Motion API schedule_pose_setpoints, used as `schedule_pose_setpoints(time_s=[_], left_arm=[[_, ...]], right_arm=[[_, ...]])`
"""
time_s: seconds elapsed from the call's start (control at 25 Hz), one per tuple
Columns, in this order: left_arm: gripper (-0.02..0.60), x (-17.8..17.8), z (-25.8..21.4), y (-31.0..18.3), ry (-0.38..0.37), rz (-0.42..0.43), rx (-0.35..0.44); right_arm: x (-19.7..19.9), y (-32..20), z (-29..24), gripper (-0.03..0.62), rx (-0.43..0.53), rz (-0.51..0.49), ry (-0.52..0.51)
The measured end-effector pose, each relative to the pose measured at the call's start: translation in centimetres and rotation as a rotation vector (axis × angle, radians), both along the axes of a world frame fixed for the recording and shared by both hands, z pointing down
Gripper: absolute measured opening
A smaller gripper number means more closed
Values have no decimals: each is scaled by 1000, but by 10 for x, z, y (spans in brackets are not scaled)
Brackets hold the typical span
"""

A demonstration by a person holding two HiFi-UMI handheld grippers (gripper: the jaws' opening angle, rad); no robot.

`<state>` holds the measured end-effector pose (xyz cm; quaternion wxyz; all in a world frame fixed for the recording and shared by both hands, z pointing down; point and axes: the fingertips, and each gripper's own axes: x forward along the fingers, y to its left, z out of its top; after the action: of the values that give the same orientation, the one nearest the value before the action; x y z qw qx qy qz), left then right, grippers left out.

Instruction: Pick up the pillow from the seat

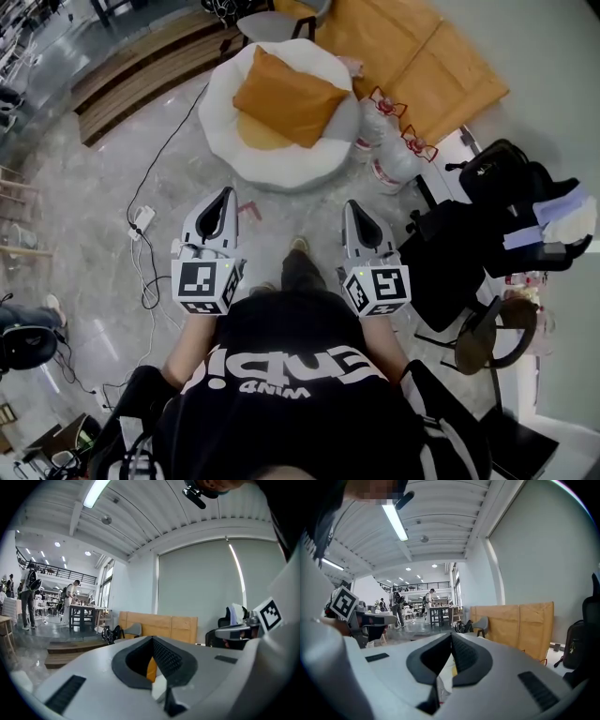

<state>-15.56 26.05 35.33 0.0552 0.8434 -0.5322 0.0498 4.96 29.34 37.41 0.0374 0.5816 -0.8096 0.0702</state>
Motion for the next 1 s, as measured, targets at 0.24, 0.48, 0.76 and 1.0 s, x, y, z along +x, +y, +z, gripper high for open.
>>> schedule_pose_setpoints(time_s=[0.24,0.48,0.76,1.0], left_arm=[[9,15,3,-35,7,14,-14],[9,31,6,-82,8,16,-21],[9,60,6,-144,-4,2,-19],[9,73,1,-183,-1,-39,-13]], right_arm=[[12,-32,-2,21,-7,1,2],[24,-76,0,21,-13,-10,1],[56,-139,5,21,-23,-29,-6],[69,-181,4,21,-24,-73,7]])
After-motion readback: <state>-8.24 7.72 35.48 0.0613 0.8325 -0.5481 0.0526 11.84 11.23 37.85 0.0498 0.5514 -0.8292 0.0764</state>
